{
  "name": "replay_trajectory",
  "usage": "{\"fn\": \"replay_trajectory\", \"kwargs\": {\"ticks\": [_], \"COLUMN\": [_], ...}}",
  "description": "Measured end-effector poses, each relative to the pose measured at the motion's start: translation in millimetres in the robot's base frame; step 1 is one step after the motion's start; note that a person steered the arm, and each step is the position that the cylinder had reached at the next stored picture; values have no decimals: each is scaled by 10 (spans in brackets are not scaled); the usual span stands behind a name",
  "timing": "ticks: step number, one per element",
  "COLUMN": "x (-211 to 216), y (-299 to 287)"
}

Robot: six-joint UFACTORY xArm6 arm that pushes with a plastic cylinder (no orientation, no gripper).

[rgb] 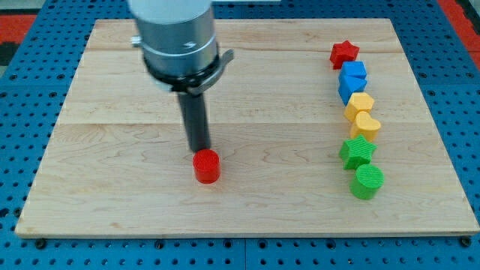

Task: Push the red star closer towards center

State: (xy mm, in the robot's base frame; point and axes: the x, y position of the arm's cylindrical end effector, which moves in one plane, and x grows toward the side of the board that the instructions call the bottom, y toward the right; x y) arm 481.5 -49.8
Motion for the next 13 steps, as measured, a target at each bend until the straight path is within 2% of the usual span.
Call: {"fn": "replay_trajectory", "kwargs": {"ticks": [1,2,3,4,6,7,9,10,12,13], "x": [18,466,516,-169,-2120,-2897,-2891,-2749,-2402,-2524], "y": [408,112,97,236,825,1192,1977,1942,896,1442]}}
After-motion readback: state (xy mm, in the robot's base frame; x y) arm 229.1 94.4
